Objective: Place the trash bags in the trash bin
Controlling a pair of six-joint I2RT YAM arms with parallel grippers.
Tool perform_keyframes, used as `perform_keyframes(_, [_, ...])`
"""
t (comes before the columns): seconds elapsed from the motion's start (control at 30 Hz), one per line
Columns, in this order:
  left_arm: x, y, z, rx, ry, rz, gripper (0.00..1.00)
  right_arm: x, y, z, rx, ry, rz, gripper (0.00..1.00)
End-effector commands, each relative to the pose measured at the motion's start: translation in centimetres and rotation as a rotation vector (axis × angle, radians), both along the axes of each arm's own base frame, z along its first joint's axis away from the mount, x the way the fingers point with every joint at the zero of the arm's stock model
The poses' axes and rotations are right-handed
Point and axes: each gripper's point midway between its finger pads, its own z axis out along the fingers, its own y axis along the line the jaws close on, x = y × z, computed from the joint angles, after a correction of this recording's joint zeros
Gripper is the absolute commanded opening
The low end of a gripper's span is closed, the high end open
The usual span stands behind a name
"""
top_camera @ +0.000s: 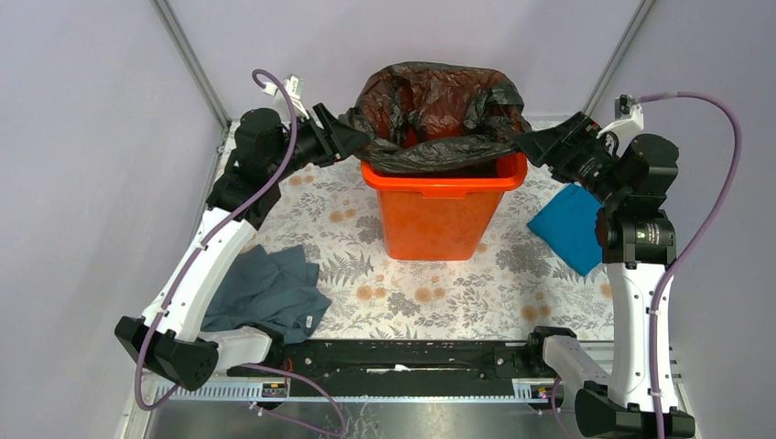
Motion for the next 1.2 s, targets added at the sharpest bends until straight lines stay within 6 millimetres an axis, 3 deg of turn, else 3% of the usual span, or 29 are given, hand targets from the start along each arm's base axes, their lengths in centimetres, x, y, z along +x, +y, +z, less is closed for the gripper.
perform_keyframes(0.0, [-0.1, 0.3, 3.6, -0.018, -0.146, 0.02, 0.41, 0.2, 0.6, 1.1, 0.002, -0.06, 0.039, 0.73])
perform_keyframes(0.07, [-0.4, 0.1, 3.2, -0.024, -0.144, 0.004, 0.24, 0.1, 0.5, 1.1, 0.001, -0.075, 0.032, 0.51])
perform_keyframes(0.1, [-0.6, -0.1, 3.2, -0.027, -0.143, -0.004, 0.21, -0.1, 0.4, 0.9, 0.0, -0.078, 0.027, 0.43])
perform_keyframes(0.3, [-4.1, -1.4, 3.7, -0.094, -0.136, -0.126, 0.16, -2.2, 0.8, -0.3, -0.028, -0.074, 0.053, 0.03])
perform_keyframes(0.33, [-4.8, -1.5, 3.6, -0.1, -0.133, -0.14, 0.15, -2.7, 0.8, -0.2, -0.031, -0.079, 0.05, 0.0])
perform_keyframes(0.5, [-7.4, -1.1, 2.2, -0.13, -0.104, -0.16, 0.15, -5.2, 0.8, 0.1, -0.041, -0.121, 0.04, 0.0])
perform_keyframes(0.7, [-9.4, -0.8, 1.7, -0.178, -0.095, -0.193, 0.17, -6.2, 0.4, -1.3, -0.067, -0.093, 0.014, 0.0])
perform_keyframes(1.17, [-7.4, -0.1, -4.2, -0.139, -0.014, -0.082, 0.05, -4.5, -2.6, -9.4, -0.206, 0.054, -0.118, 0.0])
